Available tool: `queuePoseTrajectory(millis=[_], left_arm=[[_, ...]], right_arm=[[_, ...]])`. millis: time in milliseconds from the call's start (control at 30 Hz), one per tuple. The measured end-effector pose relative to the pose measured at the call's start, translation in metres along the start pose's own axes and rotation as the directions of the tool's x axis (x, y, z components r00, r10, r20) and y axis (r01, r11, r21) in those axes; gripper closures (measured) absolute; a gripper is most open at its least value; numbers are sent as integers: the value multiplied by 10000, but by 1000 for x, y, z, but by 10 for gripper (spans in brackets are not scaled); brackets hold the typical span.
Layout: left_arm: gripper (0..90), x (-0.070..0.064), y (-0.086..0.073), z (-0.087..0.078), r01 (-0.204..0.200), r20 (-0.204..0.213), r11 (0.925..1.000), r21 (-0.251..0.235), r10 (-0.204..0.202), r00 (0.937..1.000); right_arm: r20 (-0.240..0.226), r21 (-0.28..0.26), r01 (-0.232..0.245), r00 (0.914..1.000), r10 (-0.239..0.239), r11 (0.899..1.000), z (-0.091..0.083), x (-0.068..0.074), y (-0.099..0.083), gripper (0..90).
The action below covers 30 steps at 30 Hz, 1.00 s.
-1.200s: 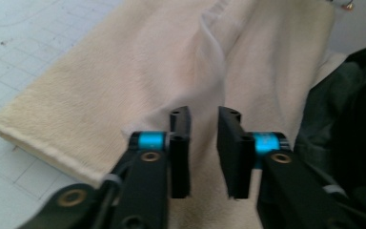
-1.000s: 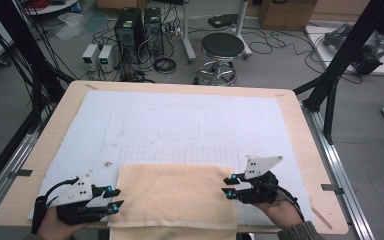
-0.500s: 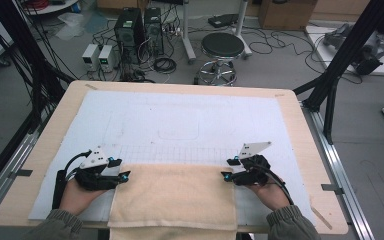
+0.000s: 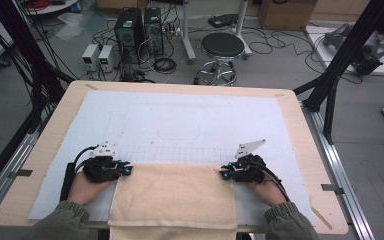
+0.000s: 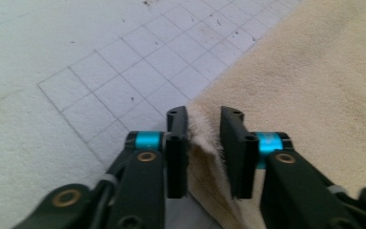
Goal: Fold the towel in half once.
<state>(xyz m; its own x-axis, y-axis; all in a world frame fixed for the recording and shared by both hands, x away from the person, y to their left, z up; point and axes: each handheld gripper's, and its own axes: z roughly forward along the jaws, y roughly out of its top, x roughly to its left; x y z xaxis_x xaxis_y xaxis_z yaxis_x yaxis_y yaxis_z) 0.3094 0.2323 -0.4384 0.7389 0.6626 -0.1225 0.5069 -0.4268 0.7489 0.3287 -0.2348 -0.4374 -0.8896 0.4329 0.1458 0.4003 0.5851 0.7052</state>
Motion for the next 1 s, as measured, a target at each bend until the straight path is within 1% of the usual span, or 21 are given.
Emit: queuePoseTrajectory(millis=[33, 100, 200, 233, 300, 367, 433, 467, 500, 567, 667, 700, 733, 767, 800, 833, 867, 900, 933, 967, 1000], left_arm=[[821, 1, 1, 0, -43, -23, 10000, 65, 43, 10000], [840, 3, 6, 2, -57, -376, 10000, -15, 57, 9993], [848, 12, 16, 9, 95, -930, 9998, -199, -113, 9956], [850, 15, 21, 12, 115, -1120, 9997, -212, -138, 9936], [851, 23, 29, 16, 189, -1544, 9981, -594, -279, 9876], [852, 32, 40, 20, 363, -1786, 9971, -667, -477, 9828], [852, 40, 52, 23, 347, -2088, 9965, -759, -499, 9767], [852, 42, 58, 24, 408, -2170, 9961, -783, -569, 9745], [852, 45, 64, 24, 357, -2298, 9954, -887, -553, 9717], [852, 51, 76, 24, 368, -2427, 9942, -1010, -605, 9682], [852, 57, 93, 23, 382, -2528, 9904, -1330, -712, 9649], [852, 58, 97, 23, 363, -2531, 9911, -1283, -681, 9650], [849, 58, 100, 25, 317, -2540, 9923, -1200, -616, 9652], [838, 57, 100, 26, 321, -2565, 9931, -1129, -603, 9647], [808, 58, 100, 27, 374, -2542, 9941, -1014, -622, 9652], [774, 58, 98, 28, 509, -2412, 9953, -824, -694, 9680], [747, 58, 95, 29, 496, -2378, 9964, -685, -646, 9692], [717, 58, 92, 27, 480, -2401, 9967, -662, -626, 9687], [685, 58, 89, 26, 546, -2410, 9956, -764, -715, 9679], [659, 58, 86, 23, 627, -2437, 9947, -819, -809, 9665], [634, 58, 84, 20, 691, -2406, 9936, -891, -888, 9666]], right_arm=[[-44, 3, 16, 10000, -16, 10000, 0, -1, 1, 814], [0, 0, 27, 10000, -27, 10000, 0, -3, 3, 824], [414, 167, 124, 9991, -131, 9998, 1, -9, 13, 833], [558, 114, 145, 9983, -151, 9998, 2, -13, 17, 835], [847, 59, 77, 9964, -82, 10000, 3, -24, 25, 837], [1092, 16, -41, 9940, 39, 10000, 5, -36, 34, 838], [1319, 1, -59, 9912, 58, 10000, 6, -48, 45, 839], [1458, -17, -116, 9892, 118, 9999, 6, -53, 51, 839], [1603, -84, -130, 9870, 142, 9999, 5, -58, 57, 841], [1843, -216, -197, 9826, 233, 9996, 2, -68, 66, 843], [2100, -376, -359, 9768, 430, 9986, -4, -81, 79, 843], [2204, -394, -436, 9741, 512, 9983, -6, -84, 82, 842], [2194, -383, -443, 9743, 517, 9983, -7, -87, 85, 840], [2196, -446, -443, 9741, 531, 9980, -7, -89, 86, 817], [2053, -597, -558, 9764, 670, 9967, -6, -91, 84, 742], [2057, -593, -756, 9748, 862, 9954, -5, -92, 83, 668], [1923, -458, -880, 9767, 952, 9951, -3, -93, 79, 634], [1804, -250, -909, 9791, 940, 9955, -2, -92, 77, 598], [1906, -183, -854, 9778, 873, 9962, -3, -90, 75, 575], [2012, -278, -799, 9760, 839, 9964, -5, -87, 73, 548], [2025, -414, -872, 9748, 938, 9953, -8, -86, 70, 528]])
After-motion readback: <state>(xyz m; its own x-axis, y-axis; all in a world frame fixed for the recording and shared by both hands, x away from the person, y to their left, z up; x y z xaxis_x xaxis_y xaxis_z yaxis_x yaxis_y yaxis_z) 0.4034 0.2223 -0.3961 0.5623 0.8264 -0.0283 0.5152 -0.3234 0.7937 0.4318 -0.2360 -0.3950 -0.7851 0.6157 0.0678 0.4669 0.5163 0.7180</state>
